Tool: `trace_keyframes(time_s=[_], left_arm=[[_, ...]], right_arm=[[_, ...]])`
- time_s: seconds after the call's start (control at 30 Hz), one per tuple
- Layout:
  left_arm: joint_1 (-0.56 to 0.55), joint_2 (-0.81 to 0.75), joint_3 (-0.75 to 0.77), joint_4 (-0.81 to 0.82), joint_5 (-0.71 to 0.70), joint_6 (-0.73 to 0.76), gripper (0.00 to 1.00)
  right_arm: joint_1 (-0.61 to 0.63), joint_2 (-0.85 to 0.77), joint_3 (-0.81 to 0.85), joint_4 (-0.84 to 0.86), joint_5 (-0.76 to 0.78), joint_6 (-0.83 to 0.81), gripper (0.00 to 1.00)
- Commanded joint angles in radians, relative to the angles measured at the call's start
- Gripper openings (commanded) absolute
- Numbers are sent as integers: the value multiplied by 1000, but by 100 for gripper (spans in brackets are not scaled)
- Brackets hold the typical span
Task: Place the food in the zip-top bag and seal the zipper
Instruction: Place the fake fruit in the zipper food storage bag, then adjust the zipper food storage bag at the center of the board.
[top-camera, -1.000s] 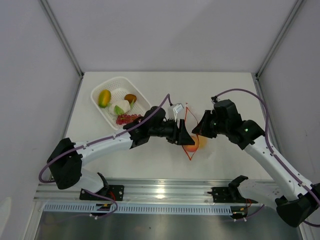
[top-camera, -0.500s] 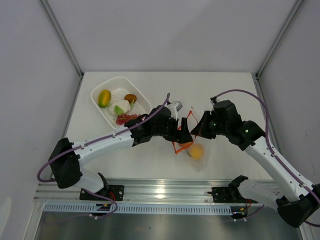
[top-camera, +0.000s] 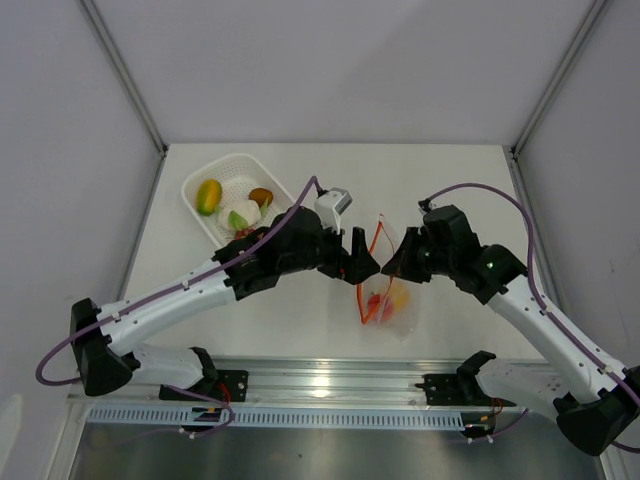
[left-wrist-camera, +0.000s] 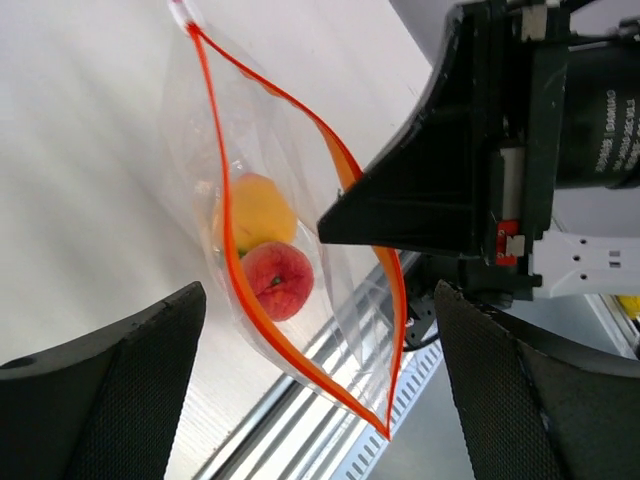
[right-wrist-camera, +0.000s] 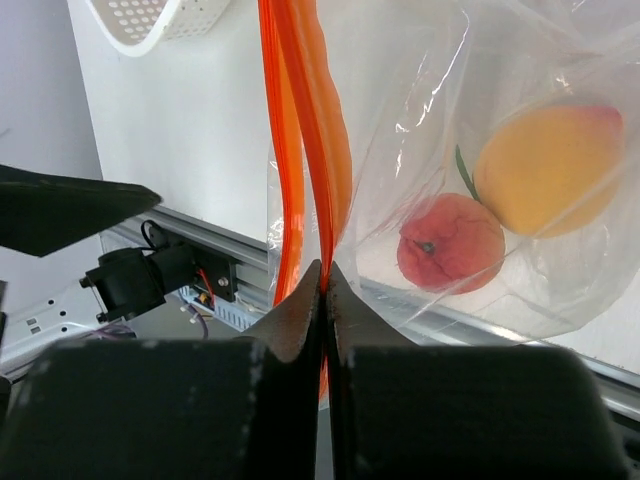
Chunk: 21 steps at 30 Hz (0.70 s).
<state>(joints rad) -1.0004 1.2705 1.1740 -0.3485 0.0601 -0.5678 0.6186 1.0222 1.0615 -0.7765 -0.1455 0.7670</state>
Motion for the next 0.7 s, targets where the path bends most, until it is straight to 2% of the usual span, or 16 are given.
trace_keyframes(time_s=[0.0, 0.33, 0.5, 0.67], left_arm=[[-6, 3, 62, -72, -106, 29, 95], [-18, 177, 150, -204, -212, 42, 59], [-41, 228, 203, -210, -226, 51, 61], [-53, 305, 280, -268, -238, 57, 73]], right_arm=[[13, -24, 3, 0, 27, -3, 0], [29, -24, 8, -1, 44, 0, 0], [38, -19, 6, -4, 64, 0, 0], [46, -10, 6, -7, 87, 0, 0]])
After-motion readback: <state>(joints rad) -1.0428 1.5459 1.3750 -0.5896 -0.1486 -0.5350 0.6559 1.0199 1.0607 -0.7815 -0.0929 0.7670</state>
